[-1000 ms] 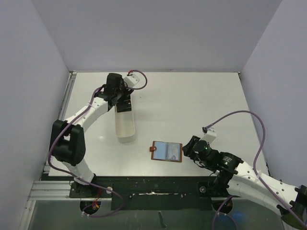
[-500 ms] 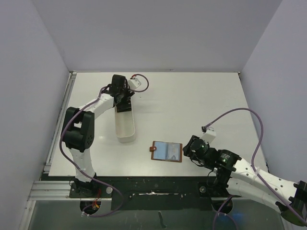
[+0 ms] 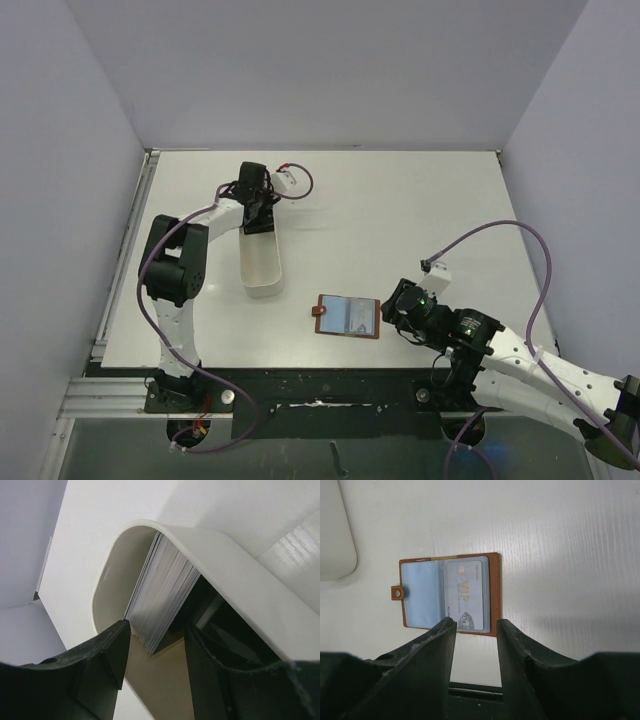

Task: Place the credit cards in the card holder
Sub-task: Pick up the credit card from the storage box.

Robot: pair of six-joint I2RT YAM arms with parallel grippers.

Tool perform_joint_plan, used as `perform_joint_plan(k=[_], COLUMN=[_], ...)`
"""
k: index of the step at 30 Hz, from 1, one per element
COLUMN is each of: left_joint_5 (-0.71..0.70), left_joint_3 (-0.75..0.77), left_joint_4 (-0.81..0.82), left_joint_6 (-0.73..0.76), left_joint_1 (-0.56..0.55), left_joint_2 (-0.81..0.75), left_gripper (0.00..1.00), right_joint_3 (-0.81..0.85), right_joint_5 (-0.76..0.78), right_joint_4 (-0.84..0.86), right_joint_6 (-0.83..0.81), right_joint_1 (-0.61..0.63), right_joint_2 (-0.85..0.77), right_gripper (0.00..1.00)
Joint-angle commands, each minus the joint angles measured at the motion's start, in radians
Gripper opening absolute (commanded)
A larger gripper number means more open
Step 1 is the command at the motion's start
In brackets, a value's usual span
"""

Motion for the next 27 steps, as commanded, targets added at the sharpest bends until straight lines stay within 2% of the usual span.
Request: perform_joint_plan(k=[1, 12, 17, 22, 27], left_joint_5=[-0.043, -0.057, -0.064, -0.058, -0.095], left_joint_3=[0.017, 0.042, 0.031, 0.024, 0.028], left_joint_4=[0.122, 0.128, 0.129, 0.121, 0.094], left_joint_6=[0.045, 0.077, 0.074, 0.062, 0.061], left_joint_1=[-0.011, -0.011, -0.012, -0.012, -0.019], left_joint_2=[-0.002, -0.012, -0.028, -0.049, -0.058], left_gripper=[0.45, 0.32, 0.29, 0.18, 0.16], right_joint_3=[0.023, 0.01, 0.005, 0.001, -0.01], right_joint_5=[0.045, 0.058, 0.046, 0.033, 0.021], right_joint_4=[-0.007, -0.007, 0.016, 0.05, 0.069], right_joint_6=[0.018, 0.021, 0.018, 0.006, -0.003], right_joint_1=[0.007, 0.007, 0.007, 0.007, 0.008], right_joint_2=[-0.013, -0.023, -0.011, -0.003, -0.009], right_gripper=[0.39, 0.39, 0.39, 0.39, 0.39])
